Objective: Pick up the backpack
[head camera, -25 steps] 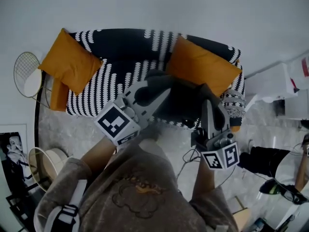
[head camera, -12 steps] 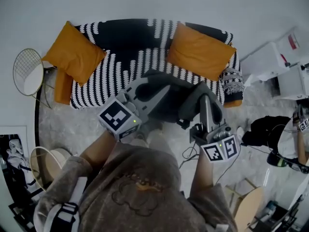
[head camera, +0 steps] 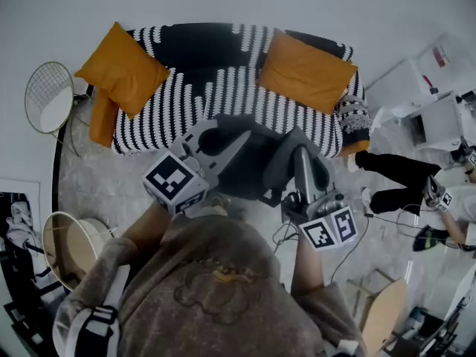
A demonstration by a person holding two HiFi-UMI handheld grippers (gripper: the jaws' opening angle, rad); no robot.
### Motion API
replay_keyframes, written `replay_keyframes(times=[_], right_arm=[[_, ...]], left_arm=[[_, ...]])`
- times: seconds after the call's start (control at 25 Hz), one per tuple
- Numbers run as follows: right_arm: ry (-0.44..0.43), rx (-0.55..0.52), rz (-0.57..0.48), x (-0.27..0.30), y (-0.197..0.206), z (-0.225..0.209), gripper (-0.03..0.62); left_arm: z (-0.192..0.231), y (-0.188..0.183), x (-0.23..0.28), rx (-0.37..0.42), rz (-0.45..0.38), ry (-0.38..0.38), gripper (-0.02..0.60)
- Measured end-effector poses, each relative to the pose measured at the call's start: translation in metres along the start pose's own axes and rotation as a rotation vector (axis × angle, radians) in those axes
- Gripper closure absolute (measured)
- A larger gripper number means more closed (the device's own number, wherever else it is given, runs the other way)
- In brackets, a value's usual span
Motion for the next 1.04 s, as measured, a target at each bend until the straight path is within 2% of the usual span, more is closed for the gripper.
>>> replay_keyframes(times=[0.24,0.48,1.04], right_arm=[[-0.031,0.005,0.026,-0.023,0.009,0.016,0.566],[-0.064,0.001,0.048,-0.027,0.009,0.021,0.566],[-0.075,-0.021,0.061,-0.031,-0.002,0.006,0.566]], left_arm=[[-0.028,0.003,-0.021,-0.006,0.006,-0.037,0.555],[-0.038,0.004,-0.028,-0.04,0.003,-0.076,0.555],[-0.039,0.003,-0.008,-0.054,-0.016,-0.087,0.555]])
Point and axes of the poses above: the fingertips, and each gripper's own axes: x forward along the fingers, z to its left, y out of its underside, the point moved 7 cm from there along -x, backward along the fingers, and after that the axes turned 8 degrees about x, right-handed, at the moved point
